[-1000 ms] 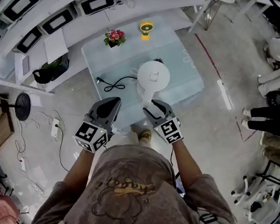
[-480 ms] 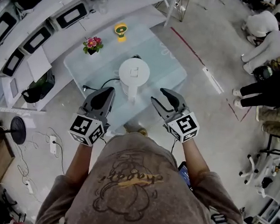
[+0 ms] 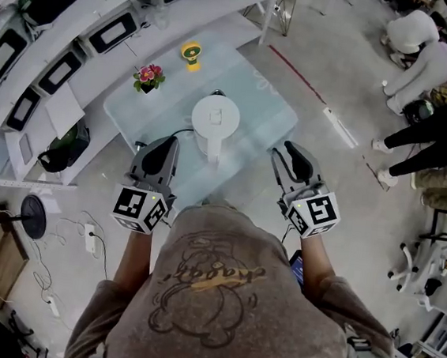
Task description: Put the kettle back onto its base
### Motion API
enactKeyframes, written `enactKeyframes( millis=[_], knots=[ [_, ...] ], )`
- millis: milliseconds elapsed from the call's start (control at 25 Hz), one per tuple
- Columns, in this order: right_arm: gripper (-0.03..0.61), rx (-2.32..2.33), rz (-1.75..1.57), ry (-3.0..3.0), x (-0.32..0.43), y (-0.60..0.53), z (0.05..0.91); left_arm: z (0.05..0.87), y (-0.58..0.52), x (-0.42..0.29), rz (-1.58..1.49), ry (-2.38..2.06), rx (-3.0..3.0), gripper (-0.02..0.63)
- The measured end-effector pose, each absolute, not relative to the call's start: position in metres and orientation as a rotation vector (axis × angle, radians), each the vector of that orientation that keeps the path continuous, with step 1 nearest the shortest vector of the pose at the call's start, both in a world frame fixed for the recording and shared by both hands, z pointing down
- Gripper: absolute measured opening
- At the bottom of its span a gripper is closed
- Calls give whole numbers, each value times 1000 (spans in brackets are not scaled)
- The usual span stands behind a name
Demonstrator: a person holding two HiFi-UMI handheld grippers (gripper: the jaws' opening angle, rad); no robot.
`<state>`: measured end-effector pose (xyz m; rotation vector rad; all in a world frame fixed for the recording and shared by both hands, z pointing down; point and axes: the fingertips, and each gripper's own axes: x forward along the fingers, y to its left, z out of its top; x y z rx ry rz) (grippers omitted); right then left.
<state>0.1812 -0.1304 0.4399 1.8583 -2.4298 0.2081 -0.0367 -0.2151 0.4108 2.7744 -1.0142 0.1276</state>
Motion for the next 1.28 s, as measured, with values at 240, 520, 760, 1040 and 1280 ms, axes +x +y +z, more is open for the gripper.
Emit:
enactKeyframes(
  millis=[240,520,760,1040,1280],
  knots=[
    [4,1915,177,-2383,178,-130,447,424,-217,-43,131,-1066,2777,21],
    [2,1954,254,-2368,179,-132,471,445,-217,-45,129,-1085,2771,21],
    [0,1972,293,-2338,186,-130,487,460,-218,-47,144,-1097,2736,23],
    [-3,1964,282,-2325,185,-128,489,460,-216,-50,138,-1111,2707,21],
    [-3,1954,297,-2340,183,-128,488,456,-214,-50,129,-1119,2694,22]
  ],
)
